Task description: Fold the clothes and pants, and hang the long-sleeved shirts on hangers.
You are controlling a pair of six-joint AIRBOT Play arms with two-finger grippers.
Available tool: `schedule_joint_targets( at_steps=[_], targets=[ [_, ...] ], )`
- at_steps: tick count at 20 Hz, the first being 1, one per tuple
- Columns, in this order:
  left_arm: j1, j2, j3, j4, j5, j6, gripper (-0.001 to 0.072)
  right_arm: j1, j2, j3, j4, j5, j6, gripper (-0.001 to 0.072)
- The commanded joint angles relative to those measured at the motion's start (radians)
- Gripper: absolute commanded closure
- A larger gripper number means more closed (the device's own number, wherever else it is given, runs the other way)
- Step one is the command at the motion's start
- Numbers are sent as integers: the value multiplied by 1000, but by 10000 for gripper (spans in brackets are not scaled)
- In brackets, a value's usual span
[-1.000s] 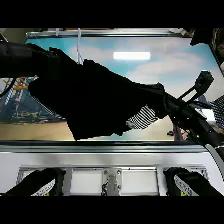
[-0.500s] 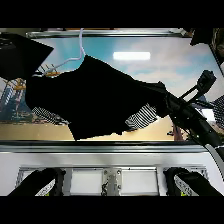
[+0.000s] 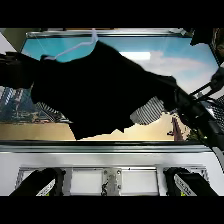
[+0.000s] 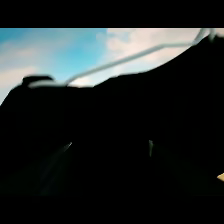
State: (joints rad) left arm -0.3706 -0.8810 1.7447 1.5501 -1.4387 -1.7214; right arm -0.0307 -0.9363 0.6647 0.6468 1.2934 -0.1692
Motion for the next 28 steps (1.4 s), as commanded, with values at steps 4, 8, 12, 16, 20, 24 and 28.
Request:
schedule_joint_targets(
  at_steps=[4,8,12,16,20,24,28],
  targets=[
    [0,113,-297,24,198,-63,197,-356,166,96,-164,-256,80,688],
    [0,120,-384,20,248,-69,197,-580,245,186,-299,-434,117,689],
    [0,64,-371,20,248,-67,197,-735,268,274,-323,-635,117,688],
    [0,-22,-319,20,245,-66,198,-806,258,367,-393,-893,116,689],
    [0,-100,-273,18,239,-66,197,-817,188,502,-483,-1117,116,689],
    [0,-145,-248,18,238,-59,665,-817,82,657,-532,-1232,116,689],
    [0,-146,-249,20,238,-45,690,-817,0,787,-532,-1306,84,689]
  ],
)
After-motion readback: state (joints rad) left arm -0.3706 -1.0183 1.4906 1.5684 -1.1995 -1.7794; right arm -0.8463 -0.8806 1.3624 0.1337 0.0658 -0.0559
